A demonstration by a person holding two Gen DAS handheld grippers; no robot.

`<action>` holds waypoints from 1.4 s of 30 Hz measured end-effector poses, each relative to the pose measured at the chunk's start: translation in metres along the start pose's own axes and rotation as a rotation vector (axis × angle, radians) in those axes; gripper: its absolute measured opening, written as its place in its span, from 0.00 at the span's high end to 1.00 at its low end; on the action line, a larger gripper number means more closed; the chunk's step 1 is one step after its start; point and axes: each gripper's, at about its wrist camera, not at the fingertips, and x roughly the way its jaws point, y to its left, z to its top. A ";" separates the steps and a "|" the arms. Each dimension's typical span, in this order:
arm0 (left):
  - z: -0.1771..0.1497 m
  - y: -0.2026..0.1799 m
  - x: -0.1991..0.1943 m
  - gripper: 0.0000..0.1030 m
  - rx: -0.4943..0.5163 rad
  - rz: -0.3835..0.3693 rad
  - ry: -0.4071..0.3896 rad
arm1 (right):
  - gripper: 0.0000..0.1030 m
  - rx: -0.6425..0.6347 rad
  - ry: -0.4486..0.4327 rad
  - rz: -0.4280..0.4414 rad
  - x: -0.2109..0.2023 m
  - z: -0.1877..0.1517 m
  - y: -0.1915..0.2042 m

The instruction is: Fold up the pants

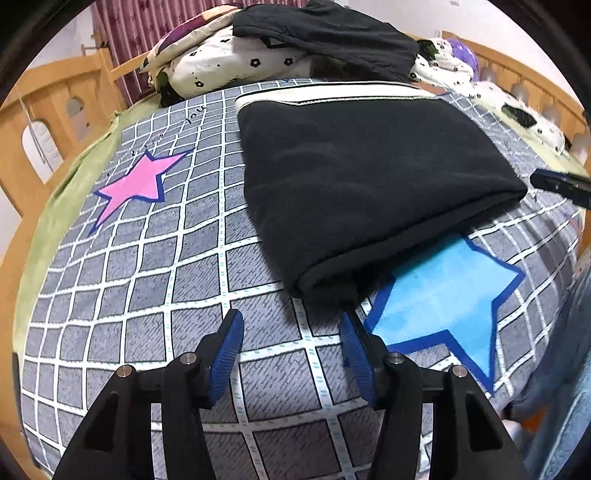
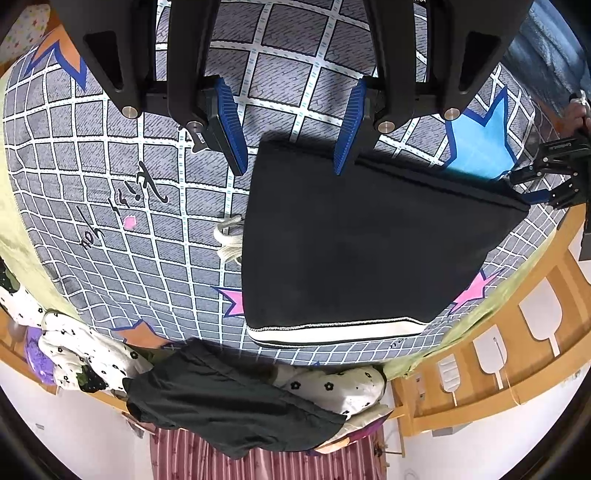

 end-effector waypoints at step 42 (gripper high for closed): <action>0.015 0.022 -0.031 0.74 -0.206 -0.016 -0.090 | 0.50 -0.063 -0.092 -0.001 -0.003 0.010 0.006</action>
